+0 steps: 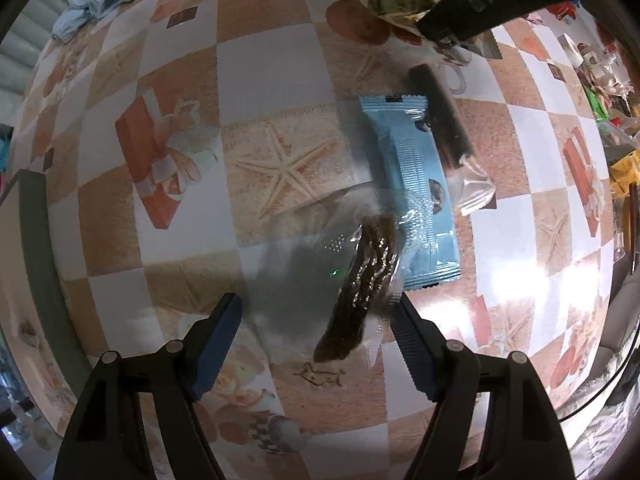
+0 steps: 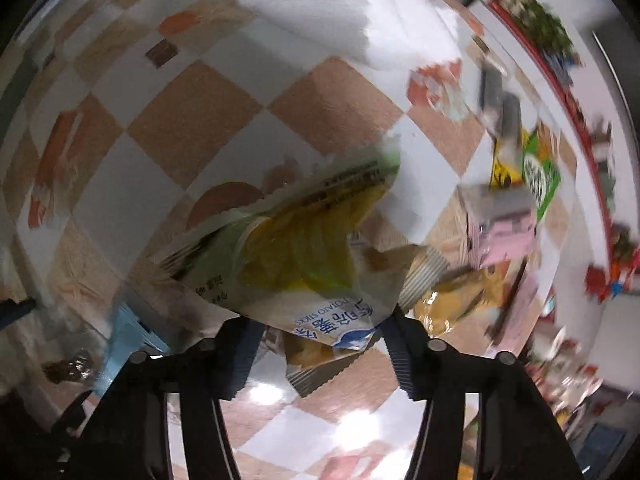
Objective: Organize snacks
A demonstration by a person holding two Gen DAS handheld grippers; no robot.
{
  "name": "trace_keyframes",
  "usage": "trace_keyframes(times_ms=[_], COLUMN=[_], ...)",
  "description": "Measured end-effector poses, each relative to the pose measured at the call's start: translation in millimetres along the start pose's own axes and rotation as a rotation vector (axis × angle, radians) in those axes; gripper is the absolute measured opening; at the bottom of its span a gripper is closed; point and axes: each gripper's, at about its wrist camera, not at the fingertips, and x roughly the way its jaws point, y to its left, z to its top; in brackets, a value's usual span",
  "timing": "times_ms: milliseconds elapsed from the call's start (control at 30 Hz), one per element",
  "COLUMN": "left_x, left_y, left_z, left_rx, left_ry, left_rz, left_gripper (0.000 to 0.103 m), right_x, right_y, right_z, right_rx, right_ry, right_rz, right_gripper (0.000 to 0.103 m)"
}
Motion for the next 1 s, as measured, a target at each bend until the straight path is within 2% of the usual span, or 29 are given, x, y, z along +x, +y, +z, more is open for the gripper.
trace_keyframes(times_ms=[233, 533, 600, 833, 1000], left_x=[-1, -5, -3, 1, 1], left_y=[-5, -9, -12, -21, -11], left_z=[-2, -20, -31, -70, -95], left_rx=[0.061, 0.130, 0.146, 0.224, 0.225], left_ry=[-0.018, -0.026, -0.030, -0.019, 0.003], left_rz=[0.007, 0.010, 0.011, 0.014, 0.023], left_gripper=[0.078, 0.078, 0.078, 0.079, 0.079], right_x=[7, 19, 21, 17, 16], right_y=[-25, -2, 4, 32, 44], right_z=[-20, -86, -101, -142, -165], right_rx=[0.226, 0.356, 0.391, 0.453, 0.531], right_ry=[0.054, 0.141, 0.152, 0.178, 0.209], right_rz=[0.121, 0.217, 0.250, 0.272, 0.327], right_gripper=[0.052, 0.052, 0.052, 0.052, 0.052])
